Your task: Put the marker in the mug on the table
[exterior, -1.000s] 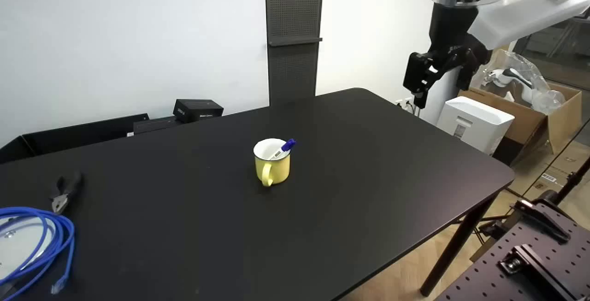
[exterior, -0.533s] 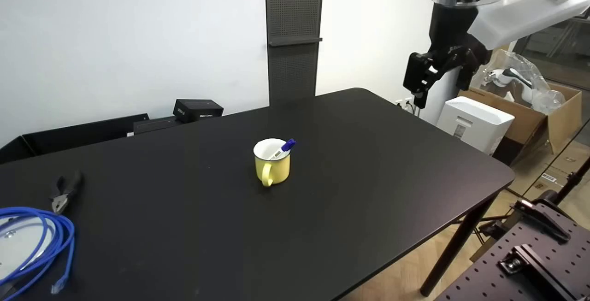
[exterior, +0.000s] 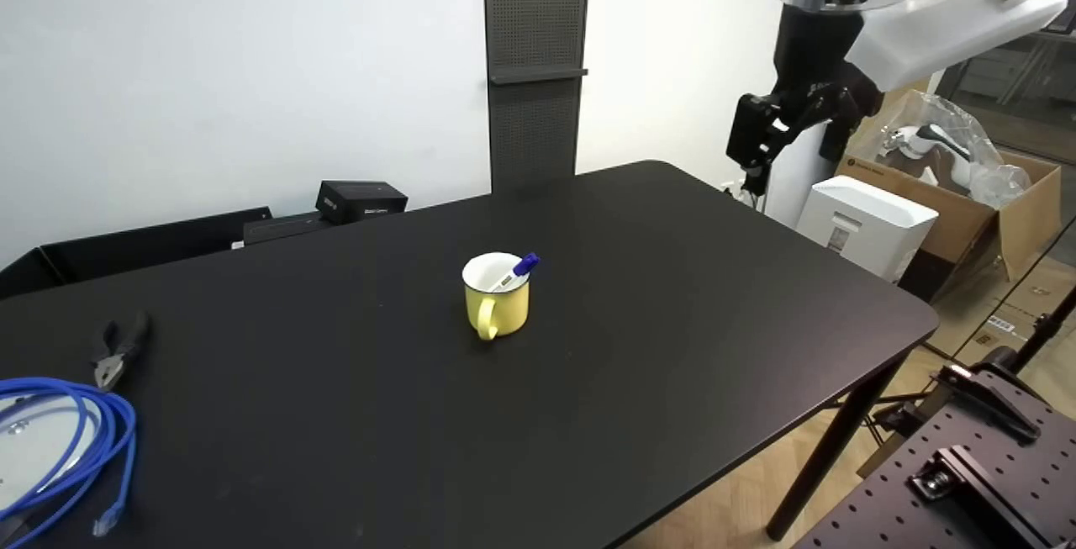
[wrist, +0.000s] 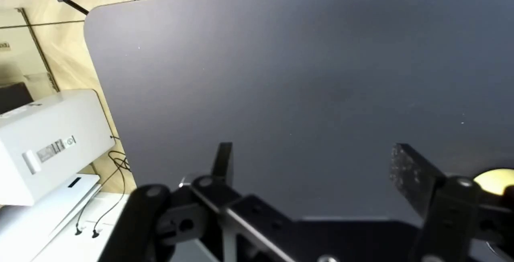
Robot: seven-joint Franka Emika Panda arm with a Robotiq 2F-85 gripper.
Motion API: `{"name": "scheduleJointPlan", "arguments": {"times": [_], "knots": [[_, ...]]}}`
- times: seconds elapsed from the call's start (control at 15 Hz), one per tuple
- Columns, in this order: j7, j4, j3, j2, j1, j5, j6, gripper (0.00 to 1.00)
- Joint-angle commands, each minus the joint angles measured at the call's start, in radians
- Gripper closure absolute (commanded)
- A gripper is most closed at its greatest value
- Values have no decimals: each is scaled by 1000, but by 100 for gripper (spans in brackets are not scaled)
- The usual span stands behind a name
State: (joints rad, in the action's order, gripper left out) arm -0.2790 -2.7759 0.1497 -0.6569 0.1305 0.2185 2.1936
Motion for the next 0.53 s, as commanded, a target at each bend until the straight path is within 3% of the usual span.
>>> {"name": "scheduleJointPlan", "arguments": {"times": [0.0, 0.47], "knots": [[58, 46, -9, 97, -53, 5, 100, 0], [354, 143, -60, 350, -233, -103, 404, 0]]}}
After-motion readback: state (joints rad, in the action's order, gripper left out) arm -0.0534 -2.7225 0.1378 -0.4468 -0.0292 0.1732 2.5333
